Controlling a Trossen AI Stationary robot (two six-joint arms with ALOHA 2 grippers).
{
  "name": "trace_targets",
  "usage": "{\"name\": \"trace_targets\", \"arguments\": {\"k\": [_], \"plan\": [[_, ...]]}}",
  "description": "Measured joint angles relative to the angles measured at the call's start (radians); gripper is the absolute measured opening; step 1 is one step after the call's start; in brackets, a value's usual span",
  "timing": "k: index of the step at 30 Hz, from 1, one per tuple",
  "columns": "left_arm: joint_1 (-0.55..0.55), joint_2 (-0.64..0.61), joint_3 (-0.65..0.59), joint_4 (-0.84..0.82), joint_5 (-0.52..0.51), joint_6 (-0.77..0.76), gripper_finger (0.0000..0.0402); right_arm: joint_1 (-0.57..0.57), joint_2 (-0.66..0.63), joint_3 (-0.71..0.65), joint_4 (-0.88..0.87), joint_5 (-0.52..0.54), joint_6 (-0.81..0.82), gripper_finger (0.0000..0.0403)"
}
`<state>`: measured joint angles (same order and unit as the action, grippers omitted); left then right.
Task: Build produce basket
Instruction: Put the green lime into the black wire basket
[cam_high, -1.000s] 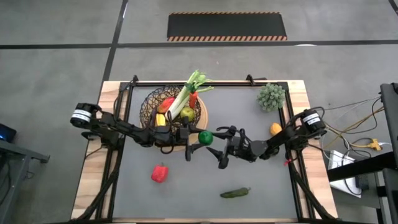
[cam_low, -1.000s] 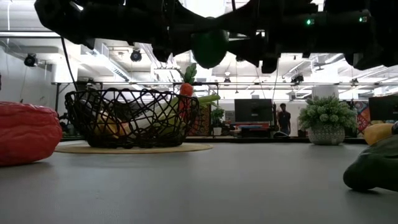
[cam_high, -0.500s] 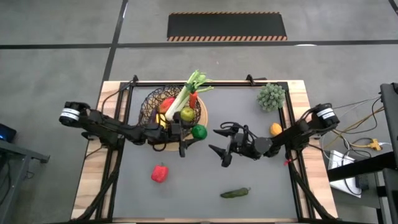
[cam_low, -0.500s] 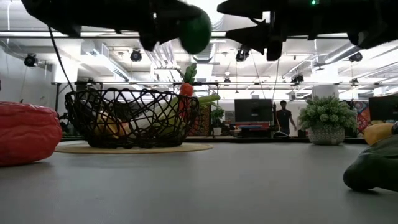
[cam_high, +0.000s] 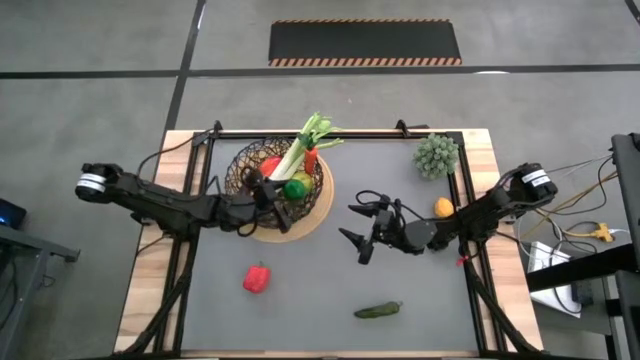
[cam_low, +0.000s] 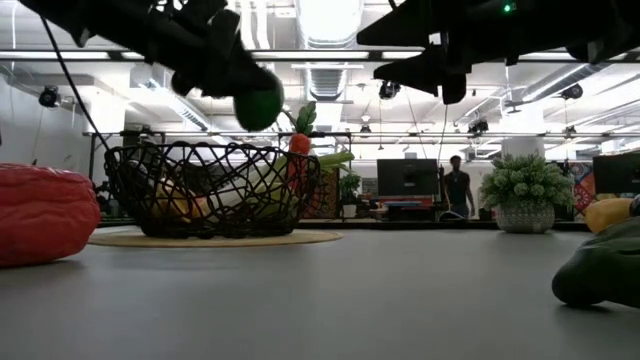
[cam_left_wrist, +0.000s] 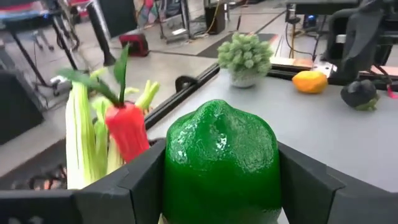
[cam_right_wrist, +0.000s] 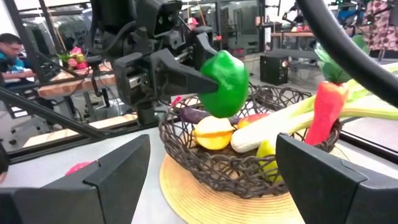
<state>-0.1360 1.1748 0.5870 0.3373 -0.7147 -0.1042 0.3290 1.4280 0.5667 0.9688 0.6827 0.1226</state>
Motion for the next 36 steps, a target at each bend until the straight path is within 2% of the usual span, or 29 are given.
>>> {"name": "trace_targets", "arguments": {"k": [8,14,26,36], "plan": [[0.008,0.015,-0.074,-0.008,-0.005,-0.164,0.0230,0.000,0.001,0.000,-0.007,0.002,0.001,0.0327],[0.020,0.055,-0.107,-0.014,-0.052,-0.253,0.0231,0.000,0.001,0.000,-0.014,0.002,0.015,0.0327],[0.073,0.146,-0.103,-0.005,-0.051,-0.306,0.0231,0.000,0.001,0.000,-0.022,0.001,0.037,0.0327],[0.079,0.164,-0.102,-0.008,-0.053,-0.311,0.0231,0.000,0.001,0.000,-0.022,0.001,0.037,0.0327]]}}
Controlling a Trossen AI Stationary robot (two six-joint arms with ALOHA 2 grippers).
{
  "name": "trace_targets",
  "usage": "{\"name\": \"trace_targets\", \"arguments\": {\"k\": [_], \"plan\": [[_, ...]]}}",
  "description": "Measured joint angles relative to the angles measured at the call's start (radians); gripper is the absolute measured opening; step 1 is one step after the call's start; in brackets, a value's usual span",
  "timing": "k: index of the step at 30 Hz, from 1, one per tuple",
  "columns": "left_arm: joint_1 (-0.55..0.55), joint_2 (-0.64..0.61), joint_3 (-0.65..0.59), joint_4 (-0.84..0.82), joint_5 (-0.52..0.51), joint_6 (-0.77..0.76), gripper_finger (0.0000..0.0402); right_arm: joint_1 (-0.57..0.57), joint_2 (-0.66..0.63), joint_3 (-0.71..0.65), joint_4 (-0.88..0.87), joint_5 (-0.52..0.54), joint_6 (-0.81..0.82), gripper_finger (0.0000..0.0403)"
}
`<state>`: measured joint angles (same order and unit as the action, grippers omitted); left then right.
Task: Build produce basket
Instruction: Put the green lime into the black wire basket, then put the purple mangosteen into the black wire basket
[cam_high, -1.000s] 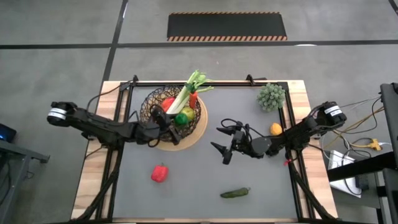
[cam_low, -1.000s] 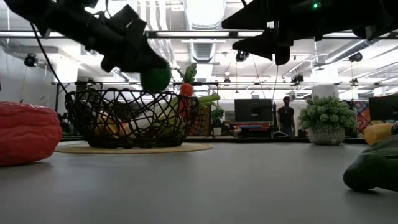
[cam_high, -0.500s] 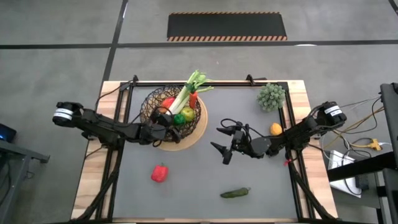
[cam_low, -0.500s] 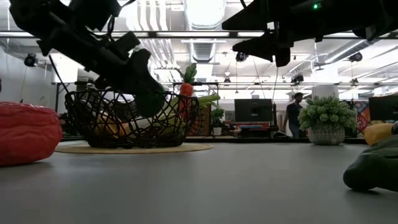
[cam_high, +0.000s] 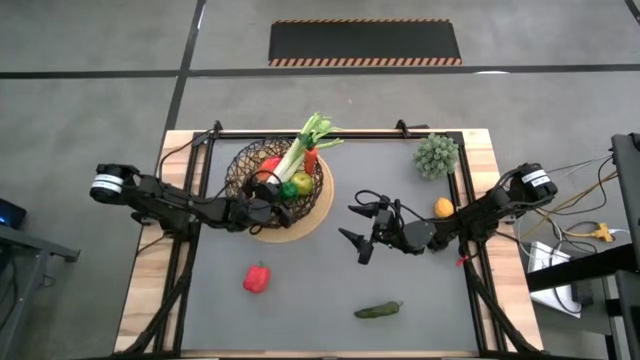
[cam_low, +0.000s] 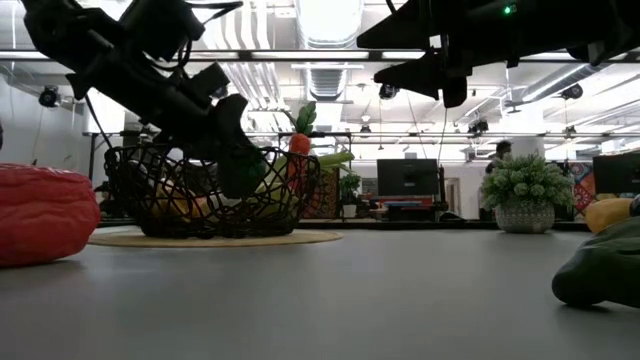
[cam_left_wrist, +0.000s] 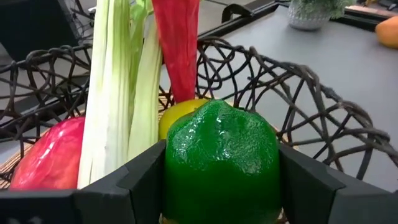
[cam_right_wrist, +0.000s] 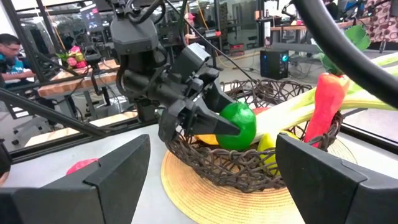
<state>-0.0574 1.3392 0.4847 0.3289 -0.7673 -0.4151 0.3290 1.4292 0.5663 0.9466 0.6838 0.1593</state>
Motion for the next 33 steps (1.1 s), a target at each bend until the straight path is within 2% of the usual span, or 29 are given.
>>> {"name": "trace_targets", "arguments": {"k": [11,22,33], "plan": [[0.000,0.000,0.000,0.002,0.000,0.000,0.0232,0.000,0.000,0.000,0.000,0.000,0.000,0.0327],[0.000,0.000,0.000,0.002,0.000,0.001,0.0299,0.000,0.000,0.000,0.000,0.000,0.000,0.0327],[0.000,-0.001,0.007,0.002,0.000,0.010,0.0306,0.000,0.000,0.000,-0.001,-0.001,0.014,0.0327]]}}
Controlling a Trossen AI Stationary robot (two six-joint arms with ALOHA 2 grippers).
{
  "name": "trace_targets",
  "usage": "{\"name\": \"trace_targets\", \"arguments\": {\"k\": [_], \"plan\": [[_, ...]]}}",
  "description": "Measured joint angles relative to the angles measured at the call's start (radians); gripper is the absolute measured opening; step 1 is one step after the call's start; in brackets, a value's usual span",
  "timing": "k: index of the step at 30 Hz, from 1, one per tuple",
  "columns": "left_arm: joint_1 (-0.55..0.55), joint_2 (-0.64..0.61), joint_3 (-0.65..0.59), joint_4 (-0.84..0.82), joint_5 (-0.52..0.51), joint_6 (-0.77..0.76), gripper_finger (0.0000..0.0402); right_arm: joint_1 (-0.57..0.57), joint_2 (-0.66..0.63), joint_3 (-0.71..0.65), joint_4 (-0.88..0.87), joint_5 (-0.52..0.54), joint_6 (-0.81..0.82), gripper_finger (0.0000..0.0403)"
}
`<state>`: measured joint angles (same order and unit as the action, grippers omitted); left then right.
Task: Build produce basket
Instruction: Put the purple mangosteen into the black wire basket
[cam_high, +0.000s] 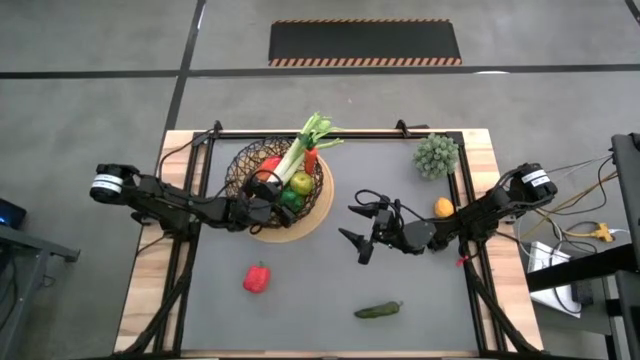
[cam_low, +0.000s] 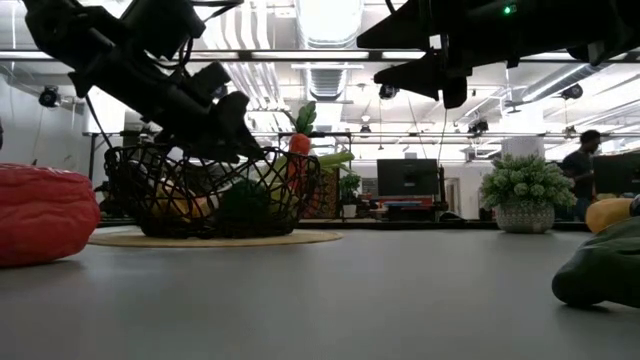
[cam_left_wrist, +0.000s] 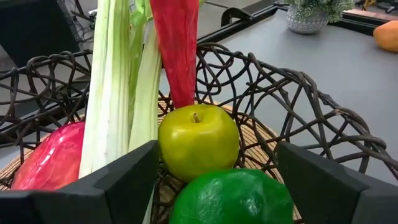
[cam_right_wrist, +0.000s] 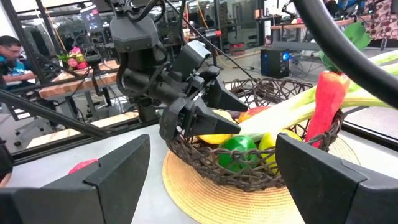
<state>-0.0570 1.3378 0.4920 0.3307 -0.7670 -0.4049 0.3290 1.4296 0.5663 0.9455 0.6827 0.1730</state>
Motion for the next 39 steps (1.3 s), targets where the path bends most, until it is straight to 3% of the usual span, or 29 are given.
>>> {"name": "trace_targets", "arguments": {"k": [8,17,27,32,39], "plan": [[-0.004,-0.063,0.005,-0.002,0.020,0.047,0.0307,0.000,0.000,0.000,-0.005,-0.001,0.023,0.0327],[-0.013,-0.253,0.006,0.005,0.240,0.189,0.0307,0.000,-0.018,0.000,-0.010,-0.003,0.092,0.0327],[-0.072,-0.421,0.005,0.004,0.292,0.311,0.0307,0.000,-0.083,0.001,-0.098,-0.028,0.184,0.0327],[-0.076,-0.439,0.004,0.005,0.294,0.317,0.0307,0.000,-0.127,0.065,-0.352,-0.083,0.304,0.0327],[-0.076,-0.436,0.005,0.032,0.294,0.370,0.0307,-0.001,-0.141,0.287,-1.021,-0.242,0.598,0.0327]]}}
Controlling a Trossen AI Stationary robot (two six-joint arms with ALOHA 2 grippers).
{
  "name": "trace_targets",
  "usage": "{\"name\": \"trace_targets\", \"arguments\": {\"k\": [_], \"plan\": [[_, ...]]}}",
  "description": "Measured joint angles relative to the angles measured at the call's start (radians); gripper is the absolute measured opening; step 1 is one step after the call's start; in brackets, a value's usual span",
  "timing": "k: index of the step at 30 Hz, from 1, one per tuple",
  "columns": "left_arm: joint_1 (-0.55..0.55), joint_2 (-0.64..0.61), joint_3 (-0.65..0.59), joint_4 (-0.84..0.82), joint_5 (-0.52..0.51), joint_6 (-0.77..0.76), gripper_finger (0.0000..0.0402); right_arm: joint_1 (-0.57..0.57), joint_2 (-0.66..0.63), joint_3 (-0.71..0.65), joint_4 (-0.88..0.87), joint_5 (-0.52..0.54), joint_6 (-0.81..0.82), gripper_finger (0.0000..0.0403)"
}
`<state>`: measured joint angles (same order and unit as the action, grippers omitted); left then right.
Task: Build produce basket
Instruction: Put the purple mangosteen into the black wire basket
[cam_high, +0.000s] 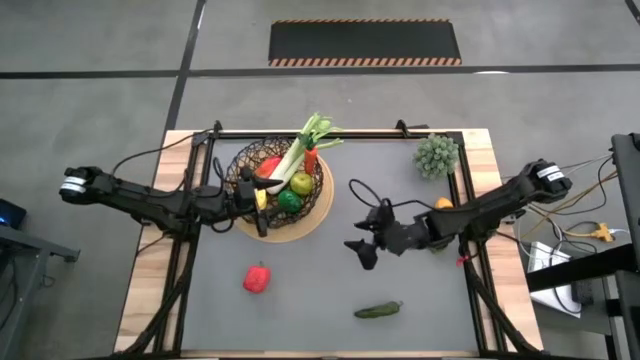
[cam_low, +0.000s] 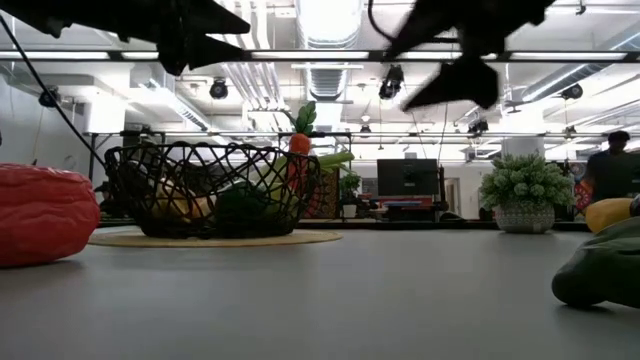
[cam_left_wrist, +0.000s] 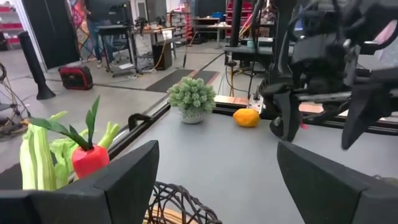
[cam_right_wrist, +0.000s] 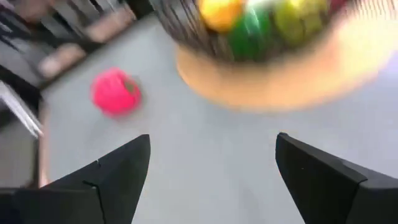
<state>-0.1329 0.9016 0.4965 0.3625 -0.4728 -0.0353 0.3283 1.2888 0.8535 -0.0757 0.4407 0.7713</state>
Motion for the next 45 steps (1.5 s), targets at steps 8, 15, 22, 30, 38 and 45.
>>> {"name": "trace_targets", "arguments": {"k": [8,15,22,30,38,45], "plan": [[0.000,-0.001,0.000,0.022,-0.001,0.046,0.0307,0.001,0.021,0.156,-0.650,-0.154,0.430,0.0327],[0.000,-0.006,0.000,0.030,-0.004,0.103,0.0307,0.001,0.007,0.156,-0.973,-0.285,0.663,0.0327],[0.000,-0.019,0.000,0.051,-0.008,0.170,0.0307,0.001,0.007,0.152,-1.175,-0.395,0.768,0.0327],[0.001,-0.023,0.000,0.048,-0.015,0.208,0.0307,0.008,0.007,0.095,-1.282,-0.419,0.856,0.0327],[0.001,-0.023,0.000,0.048,-0.032,0.209,0.0307,0.008,0.007,0.007,-1.274,-0.442,0.878,0.0327],[0.001,-0.023,0.000,0.048,-0.032,0.209,0.0307,0.008,0.007,-0.054,-1.223,-0.445,0.878,0.0327]]}}
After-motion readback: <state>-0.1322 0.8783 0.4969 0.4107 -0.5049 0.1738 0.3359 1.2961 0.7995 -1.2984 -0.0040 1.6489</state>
